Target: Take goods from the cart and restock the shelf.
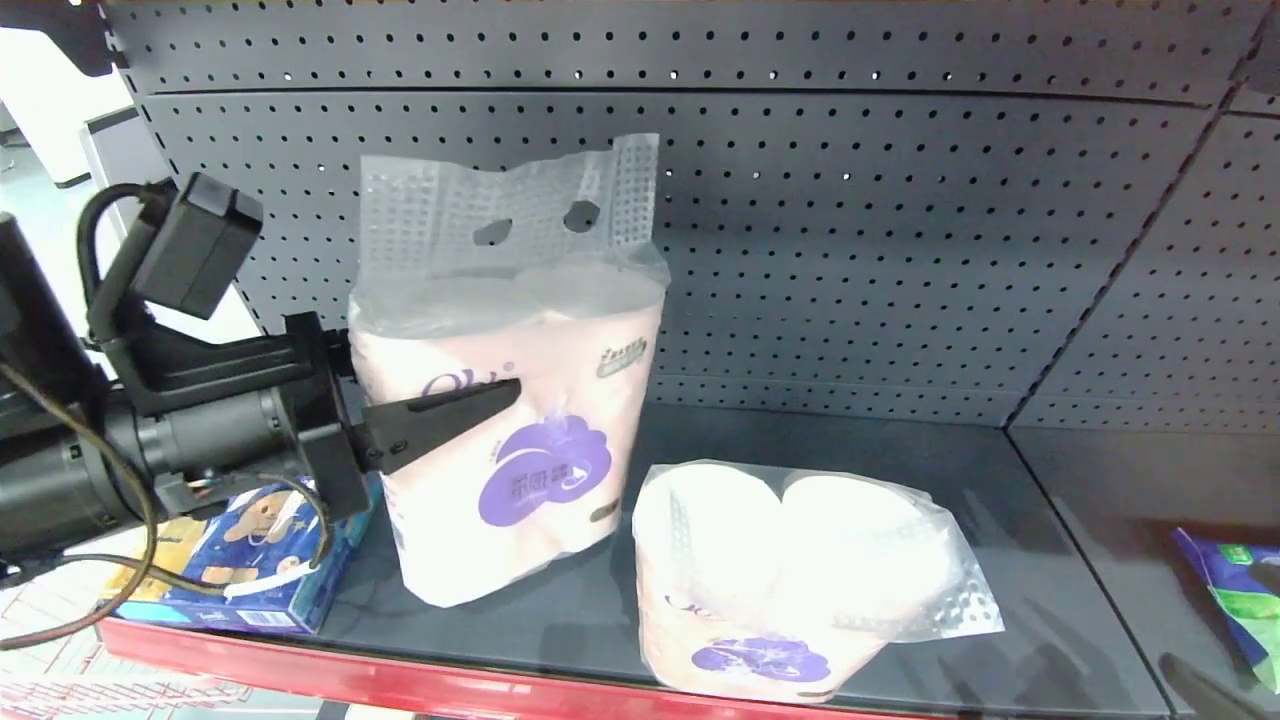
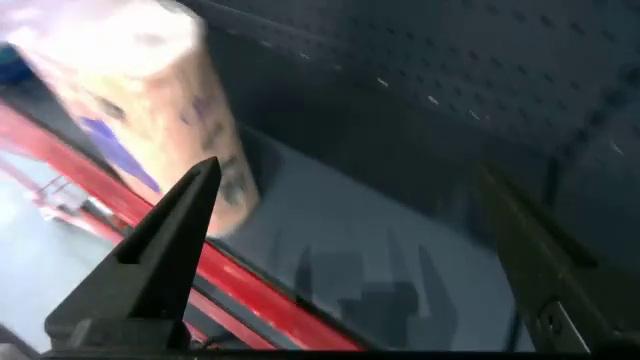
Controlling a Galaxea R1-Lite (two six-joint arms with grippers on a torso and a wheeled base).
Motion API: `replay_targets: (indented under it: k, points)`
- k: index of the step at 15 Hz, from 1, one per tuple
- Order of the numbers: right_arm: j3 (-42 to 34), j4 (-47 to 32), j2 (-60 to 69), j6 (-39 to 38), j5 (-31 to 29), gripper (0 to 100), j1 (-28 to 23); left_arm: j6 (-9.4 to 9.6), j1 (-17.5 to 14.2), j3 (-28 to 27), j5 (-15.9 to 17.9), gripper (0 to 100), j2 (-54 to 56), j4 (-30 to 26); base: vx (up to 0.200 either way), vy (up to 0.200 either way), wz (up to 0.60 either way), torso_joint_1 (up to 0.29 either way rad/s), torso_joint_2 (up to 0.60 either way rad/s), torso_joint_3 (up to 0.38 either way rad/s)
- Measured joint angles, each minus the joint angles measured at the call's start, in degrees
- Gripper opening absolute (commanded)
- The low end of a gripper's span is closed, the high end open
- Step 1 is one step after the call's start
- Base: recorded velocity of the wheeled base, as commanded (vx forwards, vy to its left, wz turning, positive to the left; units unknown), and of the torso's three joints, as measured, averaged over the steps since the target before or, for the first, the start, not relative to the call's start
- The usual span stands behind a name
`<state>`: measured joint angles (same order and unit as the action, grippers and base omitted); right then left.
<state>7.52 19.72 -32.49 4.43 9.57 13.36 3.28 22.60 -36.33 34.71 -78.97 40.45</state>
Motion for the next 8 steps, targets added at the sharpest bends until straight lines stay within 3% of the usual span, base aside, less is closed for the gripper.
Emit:
replay_targets:
  k: [2,5,8]
  points:
    - [0.9,-10.2,7.7,-0.4,-1.4,100,-1.1,0.11,0.4,-0.5,4.1,0,-2.7,0.2,0.000,0.000,0.00,0.000,0.00,0.000]
    - [6.3,-26.9,17.4,-0.6,-2.4,100,-1.8,0.28,0.2,-3.8,5.9,0,-7.4,1.8,0.000,0.000,0.00,0.000,0.00,0.000]
    - [11.1,-29.4,20.6,-0.6,-3.0,100,-2.2,0.09,-0.4,-6.9,6.2,0,-14.4,10.5,0.000,0.000,0.00,0.000,0.00,0.000]
